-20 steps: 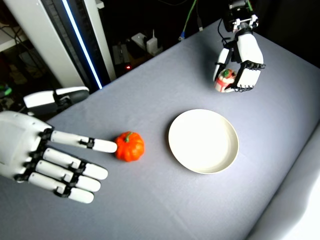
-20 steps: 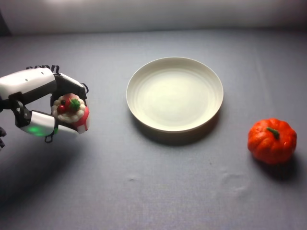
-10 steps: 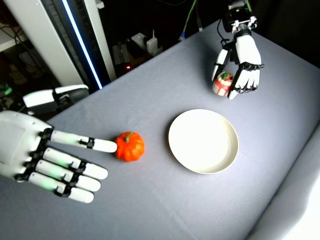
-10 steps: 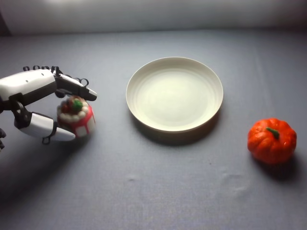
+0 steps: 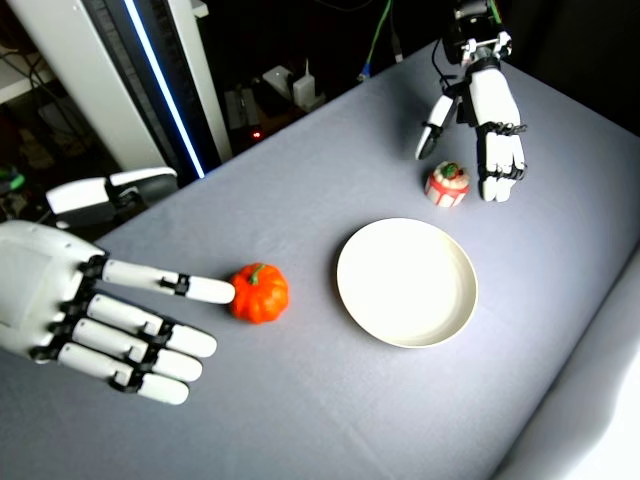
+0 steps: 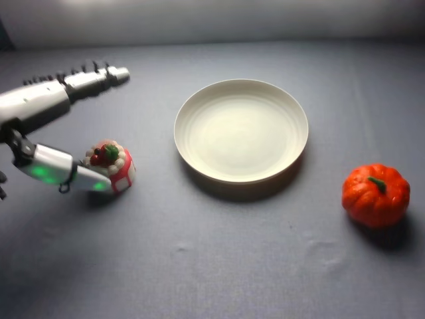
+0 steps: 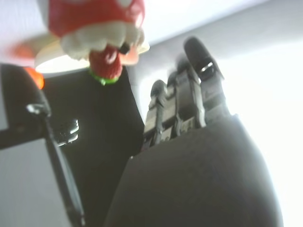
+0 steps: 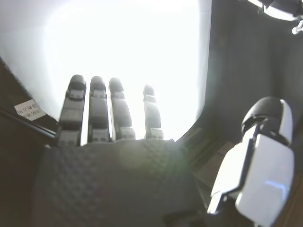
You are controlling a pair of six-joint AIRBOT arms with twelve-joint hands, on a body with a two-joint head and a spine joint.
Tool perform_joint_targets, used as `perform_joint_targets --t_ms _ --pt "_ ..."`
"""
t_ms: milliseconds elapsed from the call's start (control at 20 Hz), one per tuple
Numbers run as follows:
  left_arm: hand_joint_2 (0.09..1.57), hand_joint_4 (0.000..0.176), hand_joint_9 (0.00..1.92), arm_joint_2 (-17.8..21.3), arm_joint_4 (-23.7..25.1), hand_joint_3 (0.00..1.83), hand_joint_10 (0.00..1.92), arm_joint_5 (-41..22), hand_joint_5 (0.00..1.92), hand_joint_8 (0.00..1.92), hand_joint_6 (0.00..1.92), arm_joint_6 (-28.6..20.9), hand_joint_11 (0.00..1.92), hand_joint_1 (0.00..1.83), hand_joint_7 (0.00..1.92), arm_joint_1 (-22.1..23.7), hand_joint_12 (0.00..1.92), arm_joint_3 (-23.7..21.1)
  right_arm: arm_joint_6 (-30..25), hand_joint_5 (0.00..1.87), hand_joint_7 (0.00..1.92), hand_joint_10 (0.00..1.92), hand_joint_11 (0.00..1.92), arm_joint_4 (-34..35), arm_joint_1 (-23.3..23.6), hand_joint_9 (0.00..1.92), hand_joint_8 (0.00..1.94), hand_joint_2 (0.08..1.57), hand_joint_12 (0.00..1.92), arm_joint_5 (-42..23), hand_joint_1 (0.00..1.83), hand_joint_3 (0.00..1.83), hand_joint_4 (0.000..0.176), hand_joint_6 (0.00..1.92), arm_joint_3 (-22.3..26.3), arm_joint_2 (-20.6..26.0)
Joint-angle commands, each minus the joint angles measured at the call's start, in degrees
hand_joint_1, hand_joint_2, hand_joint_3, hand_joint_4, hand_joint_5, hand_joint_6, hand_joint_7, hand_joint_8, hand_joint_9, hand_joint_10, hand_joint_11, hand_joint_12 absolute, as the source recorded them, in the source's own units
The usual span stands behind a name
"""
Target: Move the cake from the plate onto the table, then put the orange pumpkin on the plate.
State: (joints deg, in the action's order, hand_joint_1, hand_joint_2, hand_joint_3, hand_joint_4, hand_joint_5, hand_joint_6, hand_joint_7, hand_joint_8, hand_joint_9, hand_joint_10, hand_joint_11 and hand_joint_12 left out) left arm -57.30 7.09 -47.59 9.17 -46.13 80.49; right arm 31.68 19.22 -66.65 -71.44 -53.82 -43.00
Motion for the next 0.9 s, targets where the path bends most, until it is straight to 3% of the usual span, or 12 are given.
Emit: perform_joint_targets --t_ms 0,100,150,200,250,300,400,500,600,700,800,850 --pt "0.80 0.000 0.01 1.6 -3.1 0.00 0.00 -9.5 0.06 0.00 0.01 -0.2 0.00 1.04 0.00 0.2 0.54 -0.3 -0.5 0.00 0.00 0.00 0.00 0.8 0.3 0.00 0.00 0.70 0.00 -7.0 0.21 0.00 0.176 0.00 -0.1 0.4" --pt "0.82 0.032 0.06 4.0 -5.9 0.00 0.01 -13.8 0.07 0.00 0.00 -0.2 0.00 1.02 0.00 0.1 0.81 -2.1 -0.5 0.00 0.00 0.00 0.00 0.7 0.2 0.00 0.00 0.73 0.00 -6.9 0.23 0.01 0.176 0.00 0.0 0.4" --pt "0.81 0.080 0.13 5.3 -7.6 0.00 0.02 -16.4 0.13 0.00 0.00 -0.2 0.00 1.03 0.03 -0.4 0.84 -3.2 -0.5 0.01 0.00 0.00 0.00 0.5 0.0 0.00 0.00 0.71 0.00 -6.8 0.24 0.00 0.176 0.01 0.0 0.4" --pt "0.88 0.089 0.15 6.5 -9.2 0.01 0.02 -19.2 0.14 0.00 0.00 -0.2 0.00 1.09 0.05 -1.3 0.85 -4.2 -0.5 0.02 0.00 0.00 0.00 0.4 -0.2 0.00 0.00 0.69 0.00 -6.6 0.26 0.00 0.176 0.01 0.0 0.6" --pt "0.94 0.067 0.17 8.0 -11.7 0.01 0.02 -23.9 0.11 0.00 0.00 -0.2 0.00 1.07 0.05 -2.8 0.93 -5.4 -0.5 0.03 0.00 0.00 0.00 -0.1 -0.2 0.00 0.00 0.71 0.00 -6.2 0.26 0.00 0.176 0.01 0.0 0.7" --pt "0.98 0.066 0.26 8.5 -12.7 0.01 0.04 -25.9 0.11 0.02 0.00 -0.2 0.00 1.04 0.12 -3.4 1.02 -5.9 -0.5 0.04 0.00 0.00 0.00 -0.4 -0.2 0.00 0.00 0.70 0.00 -6.0 0.27 0.00 0.176 0.02 0.0 0.8" --pt "1.02 0.020 0.29 10.4 -15.5 0.01 0.04 -31.8 0.13 0.01 0.00 -0.2 0.00 1.02 0.15 -5.8 1.24 -7.7 -0.5 0.07 0.00 0.00 0.00 -1.4 -0.2 0.00 0.00 0.70 0.00 -5.0 0.29 0.00 0.176 0.03 0.2 1.0" --pt "0.98 0.029 0.31 11.5 -17.5 0.00 0.03 -35.4 0.19 0.01 0.01 -0.2 0.00 0.96 0.24 -7.4 1.15 -9.0 -0.5 0.04 0.00 0.00 0.00 -2.8 0.1 0.00 0.00 0.67 0.00 -3.5 0.28 0.00 0.176 0.02 0.2 1.1" --pt "0.98 0.010 0.32 11.9 -18.0 0.00 0.02 -36.4 0.18 0.01 0.00 -0.2 0.00 0.95 0.30 -8.0 1.04 -9.6 -0.5 0.06 0.00 0.00 0.00 -5.7 1.7 0.00 0.00 0.63 0.00 -0.1 0.37 0.00 0.176 0.02 0.1 1.3" --pt "0.96 0.007 0.34 11.7 -17.9 0.00 0.02 -36.0 0.18 0.00 0.00 -0.2 0.00 0.95 0.30 -7.9 1.14 -9.6 -0.5 0.00 0.00 0.00 0.00 -9.5 4.7 0.00 0.00 0.63 0.00 5.1 0.31 0.00 0.176 0.00 -0.7 1.2" --pt "0.97 0.012 0.30 11.2 -17.9 0.00 0.01 -35.8 0.18 0.00 0.00 -0.2 0.00 1.00 0.23 -7.9 1.12 -9.5 -0.5 0.01 0.00 0.00 0.00 -14.5 9.5 0.00 0.00 0.61 0.00 12.4 0.36 0.00 0.176 0.00 -2.2 0.0" --pt "0.97 0.025 0.28 11.1 -17.8 0.00 0.00 -35.5 0.16 0.00 0.00 -0.2 0.00 1.00 0.20 -7.9 1.07 -9.4 -0.6 0.01 0.00 0.00 0.00 -15.9 11.1 0.00 0.00 0.60 0.00 14.6 0.35 0.00 0.176 0.01 -2.9 -0.7"
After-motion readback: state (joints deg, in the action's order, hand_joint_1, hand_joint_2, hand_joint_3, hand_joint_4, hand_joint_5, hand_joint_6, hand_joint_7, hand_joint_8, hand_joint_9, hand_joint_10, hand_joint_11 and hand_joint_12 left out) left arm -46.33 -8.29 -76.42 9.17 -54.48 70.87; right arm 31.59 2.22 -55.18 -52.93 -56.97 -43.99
